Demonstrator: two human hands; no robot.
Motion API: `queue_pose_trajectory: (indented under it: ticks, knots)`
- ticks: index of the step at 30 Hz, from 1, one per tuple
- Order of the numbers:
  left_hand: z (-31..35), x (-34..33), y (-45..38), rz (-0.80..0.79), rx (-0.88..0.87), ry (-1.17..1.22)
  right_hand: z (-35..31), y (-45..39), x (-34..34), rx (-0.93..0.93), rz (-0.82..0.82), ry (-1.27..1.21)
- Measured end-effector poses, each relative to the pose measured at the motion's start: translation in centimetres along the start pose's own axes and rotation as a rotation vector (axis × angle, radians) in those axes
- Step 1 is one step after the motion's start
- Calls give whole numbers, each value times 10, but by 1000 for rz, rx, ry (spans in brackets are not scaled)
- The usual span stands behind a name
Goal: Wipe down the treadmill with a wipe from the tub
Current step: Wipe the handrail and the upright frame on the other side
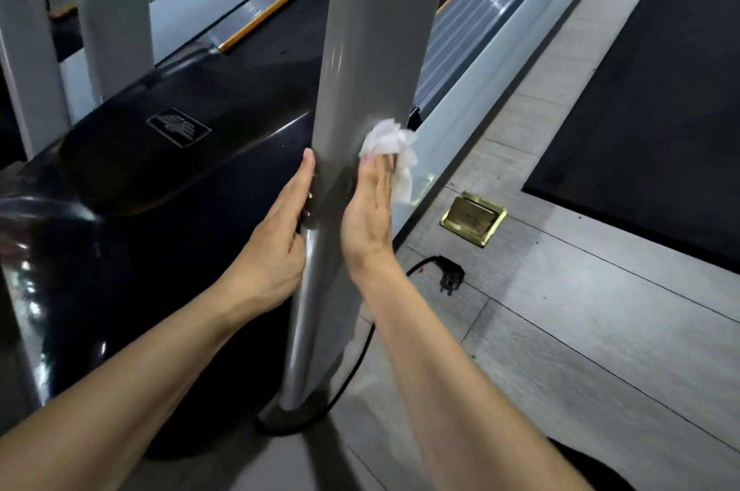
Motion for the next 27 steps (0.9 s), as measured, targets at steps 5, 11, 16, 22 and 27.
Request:
queue_pose_trajectory:
  ticks: [5,11,16,22,27]
  knots:
    - [-3,1,-1,-26,-2,8,75,8,13,-411,80,33]
    - [-10,1,-3,-14,-17,-79,112,51,7,-662,214,-153]
    - [-11,0,0,-24,-37,-137,64,11,2,-201,190,-138]
    - [-13,0,-6,-48,-38,-144,151,84,9,-570,258,-257]
    - [-16,0,-10,-53,-35,-133,166,116,-7,-717,390,-324]
Point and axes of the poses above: each hand's wrist, its own y-axis away from the middle knuckle, its own x-axis out of the back of the hand, z = x × y, the point moved 2 cm from there along -y, towards the middle knuckle, and after that the axes turned 2 degrees about x, right-handed, at the moved point
